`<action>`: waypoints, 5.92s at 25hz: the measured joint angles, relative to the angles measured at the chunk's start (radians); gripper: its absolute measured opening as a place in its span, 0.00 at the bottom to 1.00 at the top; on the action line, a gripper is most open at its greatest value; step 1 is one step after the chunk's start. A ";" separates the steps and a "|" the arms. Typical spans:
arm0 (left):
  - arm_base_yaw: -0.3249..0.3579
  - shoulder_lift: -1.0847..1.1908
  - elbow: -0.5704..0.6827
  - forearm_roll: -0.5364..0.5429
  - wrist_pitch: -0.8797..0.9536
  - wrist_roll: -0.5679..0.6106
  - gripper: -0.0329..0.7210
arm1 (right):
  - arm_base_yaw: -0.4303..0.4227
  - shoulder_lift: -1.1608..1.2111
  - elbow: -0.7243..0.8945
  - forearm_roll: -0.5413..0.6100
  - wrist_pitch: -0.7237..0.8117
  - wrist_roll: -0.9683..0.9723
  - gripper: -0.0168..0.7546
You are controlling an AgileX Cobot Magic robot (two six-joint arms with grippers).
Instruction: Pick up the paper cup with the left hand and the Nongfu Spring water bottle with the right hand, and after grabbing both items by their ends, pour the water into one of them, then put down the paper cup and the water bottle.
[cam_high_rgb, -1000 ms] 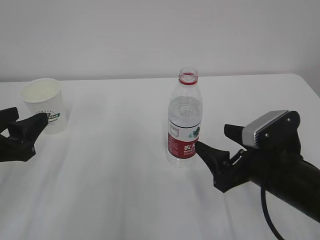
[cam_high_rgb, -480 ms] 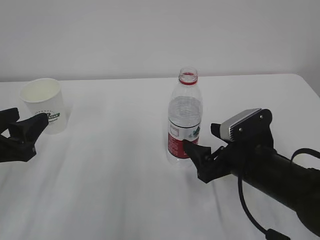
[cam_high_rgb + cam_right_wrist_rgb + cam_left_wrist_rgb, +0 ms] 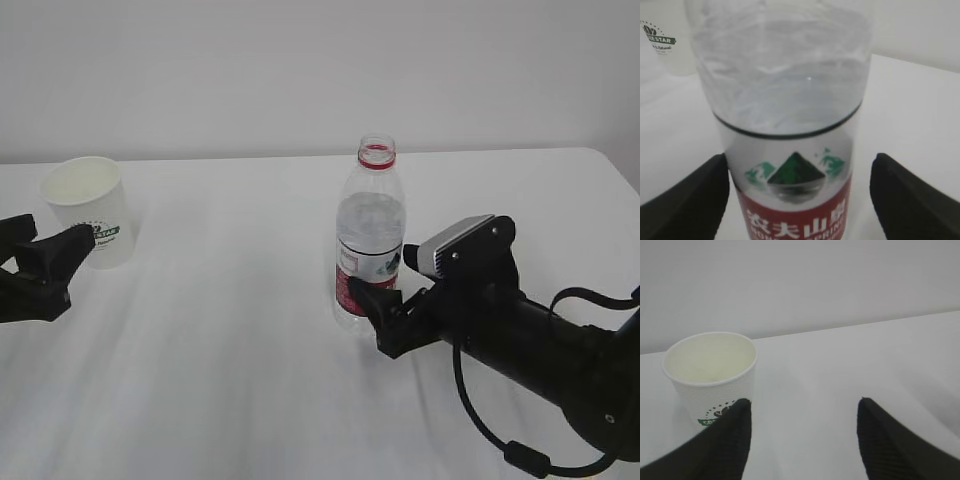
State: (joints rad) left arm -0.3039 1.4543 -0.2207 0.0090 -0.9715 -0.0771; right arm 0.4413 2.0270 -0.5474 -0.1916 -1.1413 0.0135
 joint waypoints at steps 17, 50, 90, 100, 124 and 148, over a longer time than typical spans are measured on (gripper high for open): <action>0.000 0.011 0.000 -0.019 -0.001 0.000 0.67 | 0.002 0.110 -0.124 -0.019 -0.002 0.032 0.88; 0.000 0.059 0.000 -0.021 -0.082 0.000 0.67 | 0.002 0.119 -0.163 -0.020 -0.006 0.053 0.68; 0.000 0.059 0.000 -0.021 -0.083 0.000 0.67 | 0.002 -0.151 0.085 0.056 0.059 -0.072 0.63; 0.000 0.059 0.000 -0.021 -0.129 0.000 0.67 | 0.002 -0.319 0.156 0.065 0.061 -0.062 0.63; 0.000 0.117 0.000 -0.188 -0.170 0.000 0.92 | 0.002 -0.568 0.178 0.058 0.337 -0.052 0.63; 0.025 0.475 -0.168 -0.313 -0.172 0.000 0.93 | 0.002 -0.569 0.178 0.058 0.345 -0.083 0.63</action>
State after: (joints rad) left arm -0.2794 1.9291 -0.3884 -0.3040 -1.1433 -0.0771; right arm 0.4431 1.4578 -0.3696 -0.1337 -0.7964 -0.0696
